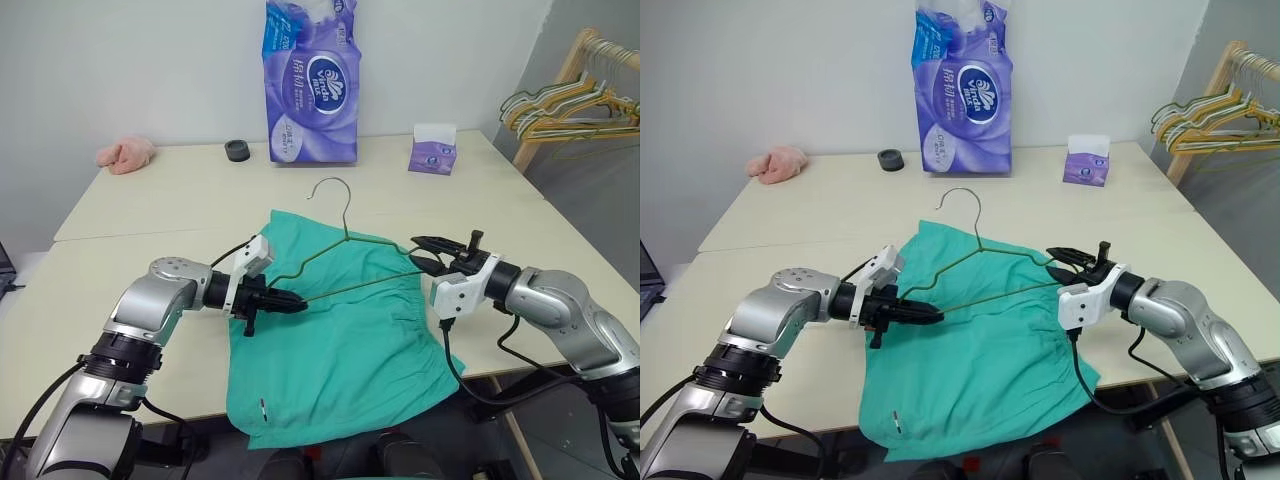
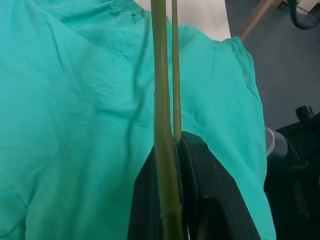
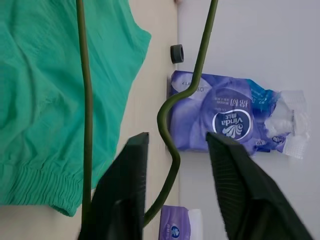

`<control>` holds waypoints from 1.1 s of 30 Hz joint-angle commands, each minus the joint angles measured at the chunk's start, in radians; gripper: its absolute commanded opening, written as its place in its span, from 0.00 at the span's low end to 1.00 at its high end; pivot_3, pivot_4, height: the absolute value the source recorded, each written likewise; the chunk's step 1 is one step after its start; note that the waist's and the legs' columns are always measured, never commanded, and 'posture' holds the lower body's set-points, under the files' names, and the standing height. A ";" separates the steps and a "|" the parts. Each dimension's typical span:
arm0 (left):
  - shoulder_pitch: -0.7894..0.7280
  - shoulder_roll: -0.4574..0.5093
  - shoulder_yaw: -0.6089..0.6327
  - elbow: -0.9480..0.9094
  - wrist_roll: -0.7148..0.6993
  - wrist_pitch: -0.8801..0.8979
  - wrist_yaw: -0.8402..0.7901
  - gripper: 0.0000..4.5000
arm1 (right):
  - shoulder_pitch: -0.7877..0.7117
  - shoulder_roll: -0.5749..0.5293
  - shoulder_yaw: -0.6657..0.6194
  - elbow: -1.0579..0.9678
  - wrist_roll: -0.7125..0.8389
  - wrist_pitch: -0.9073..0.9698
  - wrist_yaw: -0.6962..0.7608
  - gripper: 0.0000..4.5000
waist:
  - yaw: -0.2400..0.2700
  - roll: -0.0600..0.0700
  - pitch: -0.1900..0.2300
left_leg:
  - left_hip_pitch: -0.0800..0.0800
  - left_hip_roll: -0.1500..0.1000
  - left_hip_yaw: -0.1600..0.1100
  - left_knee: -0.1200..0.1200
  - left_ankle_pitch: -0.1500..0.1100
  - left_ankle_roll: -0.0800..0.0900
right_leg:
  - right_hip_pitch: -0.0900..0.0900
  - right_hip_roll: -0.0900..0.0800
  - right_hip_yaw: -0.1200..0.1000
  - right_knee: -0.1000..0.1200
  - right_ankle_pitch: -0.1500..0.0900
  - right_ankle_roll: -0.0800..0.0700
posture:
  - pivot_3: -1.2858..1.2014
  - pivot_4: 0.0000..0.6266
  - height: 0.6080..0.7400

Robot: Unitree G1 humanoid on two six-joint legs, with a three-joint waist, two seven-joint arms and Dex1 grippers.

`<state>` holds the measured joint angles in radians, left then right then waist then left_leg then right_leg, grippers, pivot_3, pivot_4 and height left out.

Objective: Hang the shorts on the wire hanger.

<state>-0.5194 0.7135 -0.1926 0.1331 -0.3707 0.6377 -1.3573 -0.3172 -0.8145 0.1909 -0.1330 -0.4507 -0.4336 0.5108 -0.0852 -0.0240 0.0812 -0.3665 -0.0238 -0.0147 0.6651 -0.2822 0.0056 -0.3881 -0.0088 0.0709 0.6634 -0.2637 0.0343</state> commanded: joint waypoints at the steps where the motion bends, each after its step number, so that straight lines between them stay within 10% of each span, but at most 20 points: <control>1: -0.019 -0.017 -0.001 -0.010 0.023 -0.056 0.025 0.00 | 0.022 -0.032 -0.050 -0.049 0.026 -0.034 0.011 0.70 | 0.001 0.000 0.000 | 0.000 0.000 0.000 0.000 0.000 0.000 | 0.000 0.000 0.000 0.000 0.000 0.000 | 0.48 0.09 1.00; 3: -0.025 -0.033 0.004 -0.002 0.044 -0.096 0.049 0.00 | 0.042 -0.039 -0.063 -0.068 0.063 -0.019 0.036 0.85 | 0.001 0.000 0.000 | 0.000 0.000 0.000 0.000 0.000 0.000 | 0.000 0.000 0.000 0.000 0.000 0.000 | 0.48 0.09 1.00; 15: -0.031 -0.035 -0.056 -0.063 0.195 -0.385 0.062 0.00 | 0.145 -0.133 -0.249 -0.447 0.780 0.982 0.366 0.85 | 0.001 0.000 0.000 | 0.000 0.000 -0.002 0.000 0.000 0.000 | 0.001 -0.001 -0.001 0.000 0.000 0.000 | 0.47 0.10 1.00; 29: -0.052 -0.030 -0.098 -0.124 0.223 -0.420 0.018 0.00 | -0.032 -0.201 0.032 -0.363 0.697 1.167 0.456 0.85 | -0.001 0.000 0.000 | 0.000 0.001 -0.001 0.000 0.000 0.000 | 0.000 -0.001 -0.001 -0.001 -0.002 0.004 | 0.47 0.08 1.00; 33: -0.045 -0.023 -0.101 -0.129 0.233 -0.429 0.013 0.00 | -0.050 -0.201 0.058 -0.343 0.694 1.178 0.479 0.64 | -0.001 0.000 0.000 | -0.001 0.001 -0.001 0.000 0.000 0.000 | 0.000 -0.002 -0.002 -0.001 -0.002 0.003 | 0.47 0.07 1.00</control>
<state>-0.5559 0.6819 -0.2971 0.0374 -0.1371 0.2258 -1.3429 -0.3411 -1.0121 0.2562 -0.4657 0.2503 0.7444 0.9724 -0.0859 -0.0242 0.0815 -0.3671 -0.0233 -0.0156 0.6649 -0.2823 0.0057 -0.3882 -0.0104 0.0694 0.6621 -0.2656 0.0376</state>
